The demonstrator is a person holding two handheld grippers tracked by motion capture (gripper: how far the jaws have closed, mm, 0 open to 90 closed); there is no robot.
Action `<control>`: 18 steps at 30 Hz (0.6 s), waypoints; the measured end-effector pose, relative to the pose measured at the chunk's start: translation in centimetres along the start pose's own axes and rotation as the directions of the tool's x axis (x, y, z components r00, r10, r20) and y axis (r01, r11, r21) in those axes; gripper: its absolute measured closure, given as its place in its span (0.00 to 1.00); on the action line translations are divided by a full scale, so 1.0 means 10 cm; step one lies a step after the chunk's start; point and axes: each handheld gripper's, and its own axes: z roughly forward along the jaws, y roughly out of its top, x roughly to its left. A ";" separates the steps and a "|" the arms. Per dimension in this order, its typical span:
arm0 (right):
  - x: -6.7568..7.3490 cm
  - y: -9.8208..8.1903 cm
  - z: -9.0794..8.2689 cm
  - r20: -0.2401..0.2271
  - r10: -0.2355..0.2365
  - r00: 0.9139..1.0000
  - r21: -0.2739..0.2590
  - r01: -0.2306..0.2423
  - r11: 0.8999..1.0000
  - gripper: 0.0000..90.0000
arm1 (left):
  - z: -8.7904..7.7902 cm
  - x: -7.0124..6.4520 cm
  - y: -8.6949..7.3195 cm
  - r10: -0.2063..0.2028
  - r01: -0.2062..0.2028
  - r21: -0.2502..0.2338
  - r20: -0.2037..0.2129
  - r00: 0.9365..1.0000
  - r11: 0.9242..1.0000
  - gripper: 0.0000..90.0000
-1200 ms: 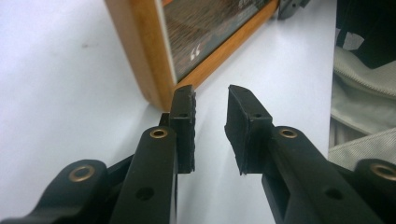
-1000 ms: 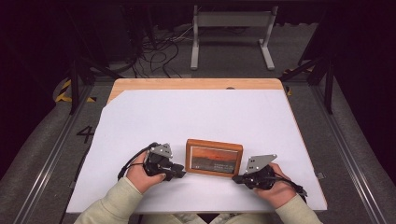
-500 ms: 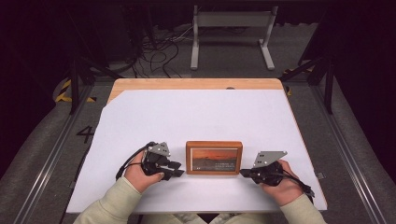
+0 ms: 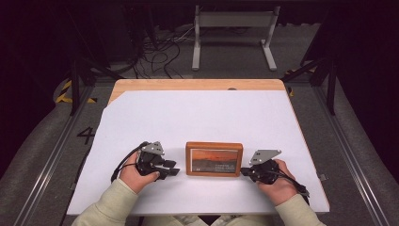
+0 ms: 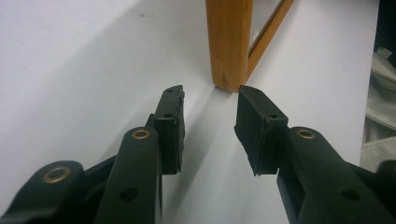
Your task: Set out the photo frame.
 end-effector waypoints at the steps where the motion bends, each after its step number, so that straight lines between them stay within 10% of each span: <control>1: 0.01 0.02 0.02 -0.004 -0.007 1.000 -0.002 0.007 1.000 1.00 | 0.00 0.00 0.00 -0.003 0.003 -0.002 -0.002 1.000 1.000 0.69; 11: 0.01 0.10 0.02 -0.004 -0.008 1.000 -0.031 0.008 0.999 1.00 | -0.06 0.04 -0.05 -0.014 0.013 -0.011 -0.012 1.000 1.000 0.69; 18: 0.13 0.11 -0.02 -0.159 -0.033 0.987 0.000 0.033 0.999 1.00 | -0.11 0.06 -0.09 -0.025 0.025 -0.019 -0.018 1.000 1.000 0.69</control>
